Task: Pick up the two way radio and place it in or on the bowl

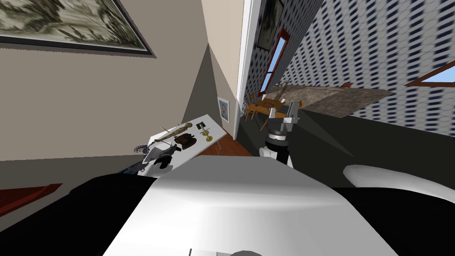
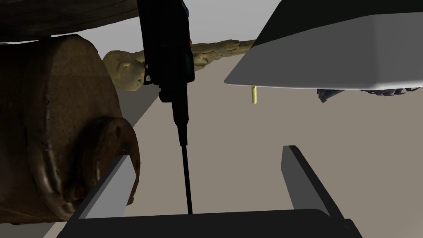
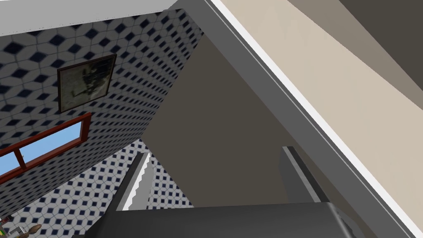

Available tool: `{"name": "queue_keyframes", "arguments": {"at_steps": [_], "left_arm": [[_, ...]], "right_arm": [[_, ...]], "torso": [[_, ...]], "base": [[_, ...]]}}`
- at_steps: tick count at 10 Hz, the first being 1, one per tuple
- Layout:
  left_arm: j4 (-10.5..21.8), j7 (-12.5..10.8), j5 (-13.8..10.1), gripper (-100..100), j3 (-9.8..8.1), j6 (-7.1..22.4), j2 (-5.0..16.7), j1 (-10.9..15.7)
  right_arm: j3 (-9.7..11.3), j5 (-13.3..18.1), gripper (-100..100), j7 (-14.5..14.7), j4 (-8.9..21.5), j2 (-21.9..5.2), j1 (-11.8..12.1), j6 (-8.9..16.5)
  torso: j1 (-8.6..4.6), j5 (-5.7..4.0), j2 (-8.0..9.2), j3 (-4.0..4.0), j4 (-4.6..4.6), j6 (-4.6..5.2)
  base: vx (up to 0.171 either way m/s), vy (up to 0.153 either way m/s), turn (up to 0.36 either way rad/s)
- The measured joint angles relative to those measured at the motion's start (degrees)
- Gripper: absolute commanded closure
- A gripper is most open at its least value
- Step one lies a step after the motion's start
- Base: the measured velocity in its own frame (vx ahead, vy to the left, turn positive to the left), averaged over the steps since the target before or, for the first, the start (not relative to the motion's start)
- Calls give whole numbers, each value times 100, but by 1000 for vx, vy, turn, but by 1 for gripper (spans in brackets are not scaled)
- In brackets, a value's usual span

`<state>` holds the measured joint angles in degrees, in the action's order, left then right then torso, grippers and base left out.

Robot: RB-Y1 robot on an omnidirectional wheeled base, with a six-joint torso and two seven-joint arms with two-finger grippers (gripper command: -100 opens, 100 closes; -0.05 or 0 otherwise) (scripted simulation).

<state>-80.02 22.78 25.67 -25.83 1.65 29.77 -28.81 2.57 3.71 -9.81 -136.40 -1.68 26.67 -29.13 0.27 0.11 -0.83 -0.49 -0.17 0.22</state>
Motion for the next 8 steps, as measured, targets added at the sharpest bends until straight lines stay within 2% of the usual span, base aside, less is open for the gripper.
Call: {"name": "queue_keyframes", "arguments": {"at_steps": [2, 4, 7, 8], "left_arm": [[150, -46, -109, -100, -178, -287, 85, -206], [444, -36, -127, -100, -322, -596, 114, -194], [718, -37, -185, -100, -525, -980, 149, -296], [772, -65, -232, -100, -608, -1110, 186, -409]], "right_arm": [[0, 0, 0, 0, 0, 0, 0, 0], [0, 0, 0, 0, 0, 0, 0, 0], [0, 0, 0, 0, 0, 0, 0, 0], [0, 0, 0, 0, 0, 0, 0, 0]], "torso": [[-4, -1, -6, -4, -2, 0], [4, 2, 7, 3, 1, 1], [6, 2, 8, 4, 2, 1], [2, 1, 6, 3, 1, 0]], "base": [[78, -38, -23], [61, -36, -32], [59, -29, -24], [58, -28, -9]]}}
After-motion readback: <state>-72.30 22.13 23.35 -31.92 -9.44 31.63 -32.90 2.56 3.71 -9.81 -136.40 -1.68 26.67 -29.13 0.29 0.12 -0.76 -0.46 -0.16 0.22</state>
